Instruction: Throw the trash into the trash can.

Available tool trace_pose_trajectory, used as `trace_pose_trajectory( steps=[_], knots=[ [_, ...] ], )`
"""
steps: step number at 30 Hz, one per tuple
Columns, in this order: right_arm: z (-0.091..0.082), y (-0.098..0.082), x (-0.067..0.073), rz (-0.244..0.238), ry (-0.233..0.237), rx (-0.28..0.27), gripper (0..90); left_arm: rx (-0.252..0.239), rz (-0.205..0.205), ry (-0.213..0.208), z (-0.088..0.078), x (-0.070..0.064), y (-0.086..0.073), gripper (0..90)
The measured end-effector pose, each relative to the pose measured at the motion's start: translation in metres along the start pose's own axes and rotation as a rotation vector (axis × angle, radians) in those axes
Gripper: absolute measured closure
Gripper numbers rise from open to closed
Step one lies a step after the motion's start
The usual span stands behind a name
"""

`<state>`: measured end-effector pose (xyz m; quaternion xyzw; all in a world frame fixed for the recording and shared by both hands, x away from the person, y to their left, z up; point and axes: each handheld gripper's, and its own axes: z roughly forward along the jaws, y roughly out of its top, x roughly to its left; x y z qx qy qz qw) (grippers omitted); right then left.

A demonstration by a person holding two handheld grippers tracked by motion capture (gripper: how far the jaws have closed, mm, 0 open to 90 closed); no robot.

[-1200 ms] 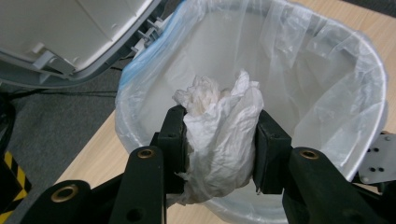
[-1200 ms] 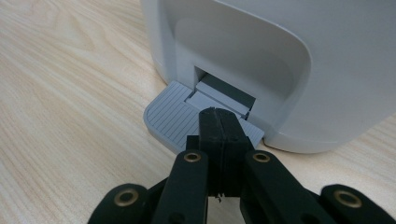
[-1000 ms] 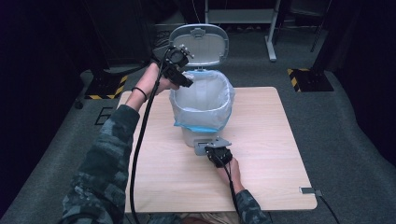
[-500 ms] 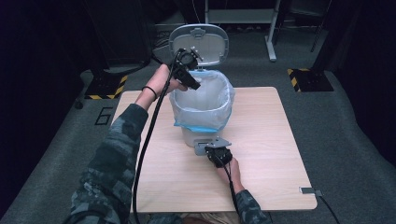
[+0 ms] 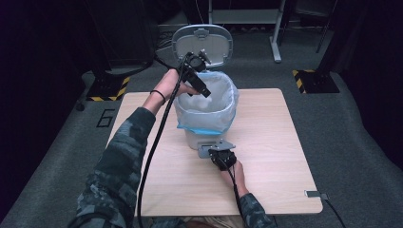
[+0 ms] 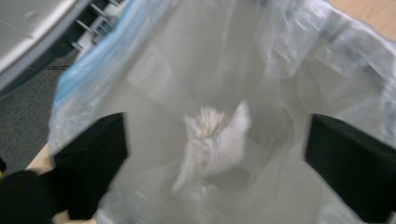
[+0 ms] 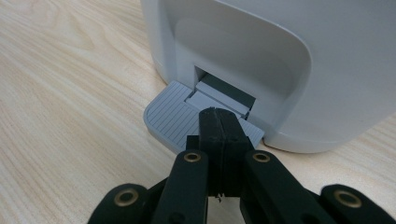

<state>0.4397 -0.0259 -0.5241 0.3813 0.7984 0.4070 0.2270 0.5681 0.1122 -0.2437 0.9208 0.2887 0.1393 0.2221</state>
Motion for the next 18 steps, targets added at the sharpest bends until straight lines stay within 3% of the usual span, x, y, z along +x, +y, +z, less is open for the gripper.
trace_pose_trajectory(
  steps=[10,14,18],
  knots=[
    [0.0,0.0,0.0,-0.002,0.002,0.0,90.0,-0.092,0.006,0.011,-0.026,-0.006,-0.016,0.0],
    [0.0,0.0,-0.001,-0.004,0.002,-0.001,90.0,-0.118,0.02,0.018,-0.032,-0.007,-0.031,0.0],
    [0.0,0.0,-0.001,-0.003,0.002,-0.001,90.0,-0.142,-0.003,0.032,-0.033,-0.006,-0.051,0.0]
  ],
)
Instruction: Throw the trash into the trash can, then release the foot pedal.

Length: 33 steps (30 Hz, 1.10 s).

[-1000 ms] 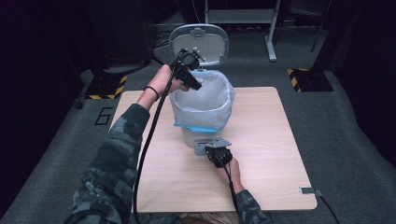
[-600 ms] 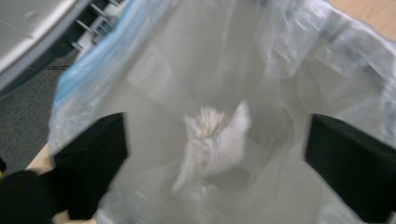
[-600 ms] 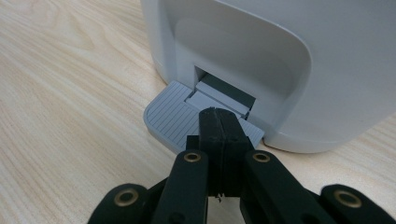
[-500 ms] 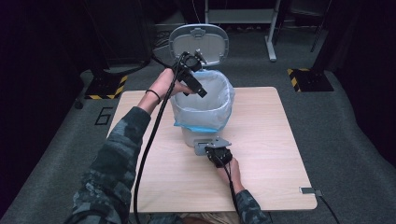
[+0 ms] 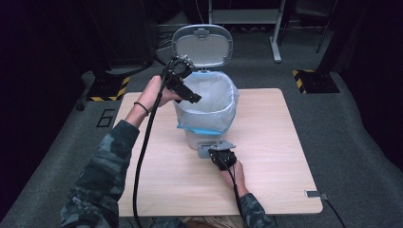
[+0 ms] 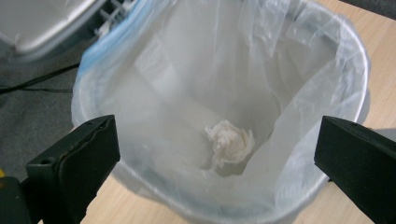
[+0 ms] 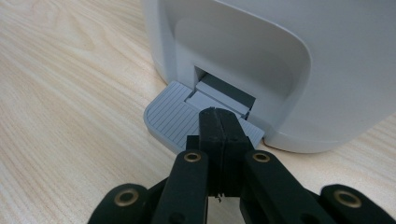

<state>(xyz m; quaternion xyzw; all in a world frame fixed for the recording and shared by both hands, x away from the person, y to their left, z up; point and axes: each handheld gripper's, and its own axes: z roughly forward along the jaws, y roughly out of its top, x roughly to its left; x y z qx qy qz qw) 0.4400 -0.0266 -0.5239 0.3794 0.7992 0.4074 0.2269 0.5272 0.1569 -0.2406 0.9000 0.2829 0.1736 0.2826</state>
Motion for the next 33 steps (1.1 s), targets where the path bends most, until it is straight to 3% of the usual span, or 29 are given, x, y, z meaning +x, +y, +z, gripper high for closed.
trace_pose_trajectory(
  steps=[14,18,21,29,33],
  knots=[
    [0.0,0.0,0.001,0.009,0.003,0.002,90.0,-0.119,-0.064,0.048,-0.02,0.012,-0.055,0.3],
    [0.0,0.0,0.0,0.003,-0.001,0.0,90.0,-0.124,-0.071,0.049,-0.022,0.013,-0.072,0.4],
    [0.0,0.0,0.0,0.008,0.002,0.002,90.0,-0.152,-0.106,0.041,-0.023,0.015,-0.087,0.3],
    [0.0,0.0,0.001,0.011,0.006,0.003,90.0,-0.193,-0.154,0.141,-0.018,0.012,-0.133,0.1],
    [0.0,0.0,0.001,0.01,0.005,0.002,90.0,-0.205,-0.192,0.158,-0.011,0.009,-0.156,0.0]
  ],
)
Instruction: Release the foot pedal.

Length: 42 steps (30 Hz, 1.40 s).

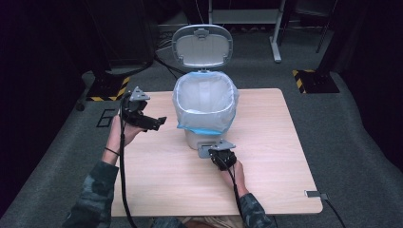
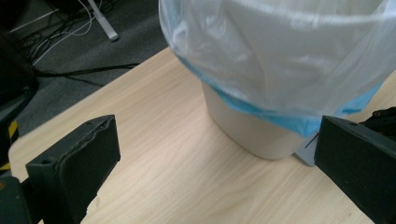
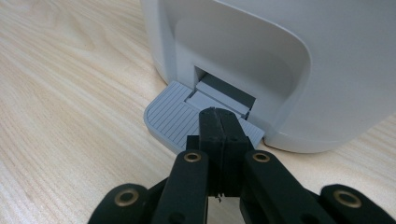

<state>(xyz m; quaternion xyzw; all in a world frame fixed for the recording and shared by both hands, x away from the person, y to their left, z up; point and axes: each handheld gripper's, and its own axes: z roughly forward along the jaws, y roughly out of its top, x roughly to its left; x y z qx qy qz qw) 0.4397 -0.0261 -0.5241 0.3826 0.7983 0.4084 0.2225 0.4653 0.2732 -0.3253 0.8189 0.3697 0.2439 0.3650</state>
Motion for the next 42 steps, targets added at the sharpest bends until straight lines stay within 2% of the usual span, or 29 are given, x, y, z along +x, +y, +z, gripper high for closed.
trace_pose_trajectory(
  steps=[7,14,22,24,28,29,34,38,42],
  knots=[
    [0.0,0.0,0.0,0.001,-0.002,0.0,90.0,0.005,-0.057,0.013,0.01,0.003,-0.037,0.1],
    [0.0,0.0,0.0,0.0,0.0,0.0,90.0,0.083,-0.07,-0.016,0.026,0.003,-0.07,0.3],
    [0.0,0.0,0.0,-0.002,-0.001,-0.001,90.0,0.114,-0.135,-0.017,0.047,-0.003,-0.113,0.4],
    [0.0,0.0,0.0,0.0,0.0,0.0,90.0,0.13,-0.144,-0.003,0.053,-0.006,-0.124,0.4],
    [0.0,0.0,0.0,0.001,-0.001,0.001,90.0,0.13,-0.186,0.006,0.062,-0.013,-0.142,0.3],
    [0.0,0.0,0.0,0.001,0.0,0.001,90.0,0.138,-0.178,0.017,0.063,-0.014,-0.146,0.3],
    [0.0,0.0,0.0,0.005,0.002,0.001,90.0,0.123,-0.206,0.044,0.07,-0.018,-0.157,0.2],
    [0.0,0.0,-0.001,0.013,0.011,0.004,90.0,0.132,-0.213,0.054,0.078,-0.023,-0.165,0.2],
    [0.0,0.001,-0.004,0.017,0.024,0.002,90.0,0.172,-0.213,0.053,0.09,-0.028,-0.177,0.2]
  ],
)
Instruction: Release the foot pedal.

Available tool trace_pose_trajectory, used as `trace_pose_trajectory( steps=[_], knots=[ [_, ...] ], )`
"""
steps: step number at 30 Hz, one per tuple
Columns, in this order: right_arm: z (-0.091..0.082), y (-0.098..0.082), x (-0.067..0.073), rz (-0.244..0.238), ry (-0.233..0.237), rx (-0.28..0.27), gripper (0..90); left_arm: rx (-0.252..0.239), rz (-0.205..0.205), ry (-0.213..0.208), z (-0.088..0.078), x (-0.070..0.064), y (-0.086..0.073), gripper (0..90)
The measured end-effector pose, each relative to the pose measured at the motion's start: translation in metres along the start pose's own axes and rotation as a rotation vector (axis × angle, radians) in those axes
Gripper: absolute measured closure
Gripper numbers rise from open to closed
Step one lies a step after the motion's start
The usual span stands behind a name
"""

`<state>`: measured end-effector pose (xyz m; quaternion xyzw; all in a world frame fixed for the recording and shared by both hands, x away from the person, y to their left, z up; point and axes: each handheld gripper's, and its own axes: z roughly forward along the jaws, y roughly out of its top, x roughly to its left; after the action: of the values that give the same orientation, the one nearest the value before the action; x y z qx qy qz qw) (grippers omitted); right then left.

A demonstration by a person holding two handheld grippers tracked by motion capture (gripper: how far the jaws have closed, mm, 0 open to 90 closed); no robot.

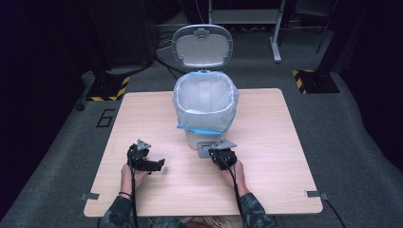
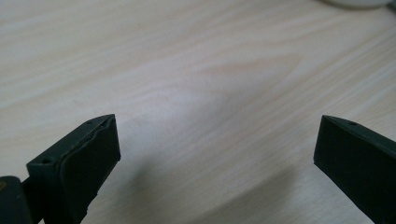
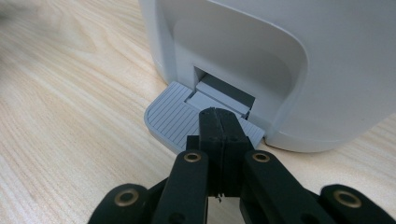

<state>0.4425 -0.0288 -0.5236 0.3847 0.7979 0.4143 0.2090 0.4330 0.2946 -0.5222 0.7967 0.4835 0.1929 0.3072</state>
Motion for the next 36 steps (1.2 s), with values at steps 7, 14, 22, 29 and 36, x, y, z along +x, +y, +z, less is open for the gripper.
trace_pose_trajectory(
  steps=[7,14,22,29,36],
  knots=[
    [-0.005,0.001,-0.003,0.054,0.057,0.011,46.5,-0.051,-0.022,0.014,0.003,-0.001,-0.009,0.0],
    [-0.039,-0.006,-0.003,0.076,0.042,0.027,15.0,-0.052,-0.024,0.018,0.002,-0.001,-0.01,0.0],
    [-0.082,-0.035,-0.027,0.12,-0.046,0.016,8.7,-0.055,-0.034,0.026,0.001,-0.001,-0.011,0.0],
    [-0.114,-0.071,-0.051,0.154,-0.158,0.057,6.7,-0.056,-0.044,0.028,0.0,-0.001,-0.012,0.0],
    [-0.126,-0.092,-0.07,0.198,-0.215,0.064,5.3,-0.058,-0.047,0.03,0.0,-0.001,-0.012,0.0]
  ],
)
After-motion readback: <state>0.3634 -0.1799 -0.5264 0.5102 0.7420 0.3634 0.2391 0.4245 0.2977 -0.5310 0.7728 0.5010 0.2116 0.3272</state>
